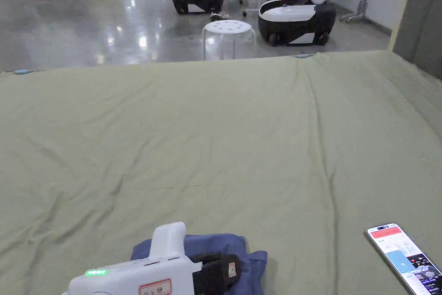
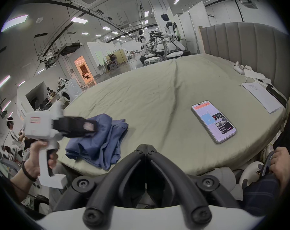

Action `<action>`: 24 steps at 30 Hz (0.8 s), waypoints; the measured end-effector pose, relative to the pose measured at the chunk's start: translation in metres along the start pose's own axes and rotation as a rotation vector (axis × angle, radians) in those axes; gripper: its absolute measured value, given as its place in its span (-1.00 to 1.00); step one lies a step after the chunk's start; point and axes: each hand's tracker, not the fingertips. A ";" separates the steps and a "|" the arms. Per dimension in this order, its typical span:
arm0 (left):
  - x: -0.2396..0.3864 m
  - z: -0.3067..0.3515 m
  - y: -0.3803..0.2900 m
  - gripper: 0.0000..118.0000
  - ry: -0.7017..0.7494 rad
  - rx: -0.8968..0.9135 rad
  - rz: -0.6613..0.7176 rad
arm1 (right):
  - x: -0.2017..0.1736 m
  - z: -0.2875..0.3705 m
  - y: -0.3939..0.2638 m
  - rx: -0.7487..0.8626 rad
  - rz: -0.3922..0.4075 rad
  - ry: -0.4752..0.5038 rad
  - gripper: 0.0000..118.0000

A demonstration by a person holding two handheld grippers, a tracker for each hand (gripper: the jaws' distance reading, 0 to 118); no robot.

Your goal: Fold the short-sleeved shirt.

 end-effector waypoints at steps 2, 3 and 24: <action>0.006 -0.037 -0.011 -0.94 0.120 -0.112 -0.066 | -0.005 0.000 0.000 -0.004 0.012 0.006 -1.00; 0.005 -0.047 -0.017 -0.94 0.154 -0.144 -0.082 | -0.008 0.000 0.000 -0.010 0.019 0.013 -1.00; -0.095 0.150 -0.028 0.16 0.094 0.221 0.295 | -0.077 -0.187 0.020 -0.459 0.291 0.126 -1.00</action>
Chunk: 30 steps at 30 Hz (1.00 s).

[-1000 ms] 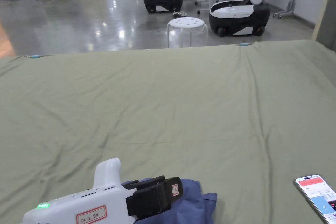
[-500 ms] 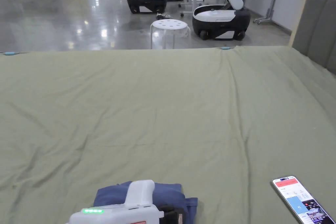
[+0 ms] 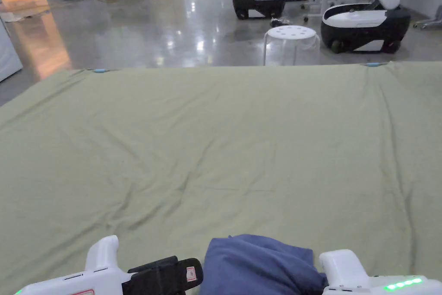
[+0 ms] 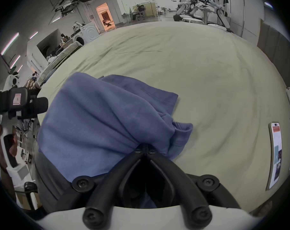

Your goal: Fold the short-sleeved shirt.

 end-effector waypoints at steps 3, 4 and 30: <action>-0.011 -0.024 0.001 0.16 -0.090 -0.044 0.072 | -0.003 -0.005 -0.002 -0.009 -0.008 -0.025 -1.00; -0.015 -0.034 0.001 0.16 -0.119 -0.067 0.099 | 0.000 -0.003 -0.005 -0.004 -0.005 -0.025 -1.00; -0.077 0.124 0.060 -0.71 0.083 0.218 0.138 | 0.017 0.087 -0.012 0.278 -0.219 0.117 -1.00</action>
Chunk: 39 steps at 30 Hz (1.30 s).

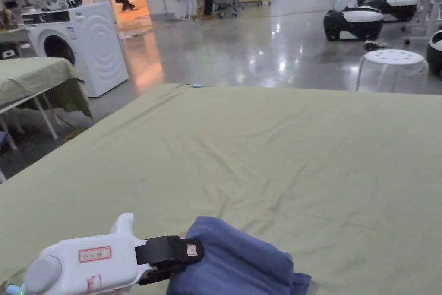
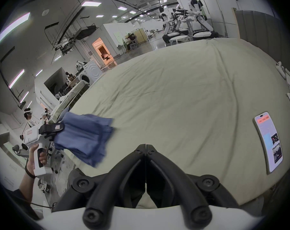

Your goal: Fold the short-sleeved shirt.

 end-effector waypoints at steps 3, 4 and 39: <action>-0.041 0.052 0.048 -0.71 0.207 0.079 -0.025 | -0.006 0.004 -0.004 0.011 -0.024 0.005 -1.00; -0.053 0.060 0.062 -0.71 0.261 0.069 -0.025 | -0.004 0.003 -0.005 0.010 -0.038 0.005 -1.00; 0.208 0.054 -0.110 -0.95 0.277 0.665 -0.879 | -0.033 0.116 0.010 0.604 0.314 -0.250 -1.00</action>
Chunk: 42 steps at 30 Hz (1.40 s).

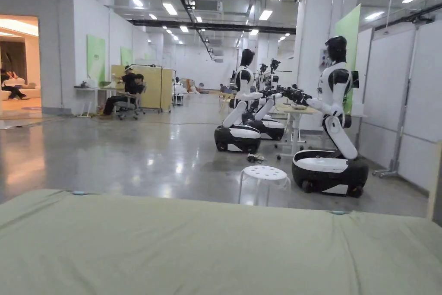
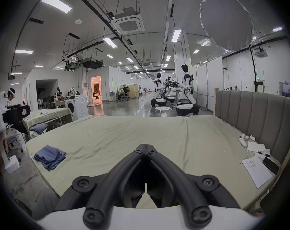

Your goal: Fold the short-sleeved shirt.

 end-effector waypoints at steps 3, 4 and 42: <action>-0.003 0.006 -0.006 -0.95 -0.014 0.003 0.024 | 0.002 0.006 -0.011 0.020 0.040 -0.027 -1.00; 0.000 0.007 -0.008 -0.95 0.025 0.020 -0.002 | 0.002 0.007 -0.012 0.023 0.043 -0.037 -1.00; 0.032 0.012 0.008 0.24 -0.051 0.068 0.025 | -0.013 0.015 0.023 0.106 0.015 -0.050 1.00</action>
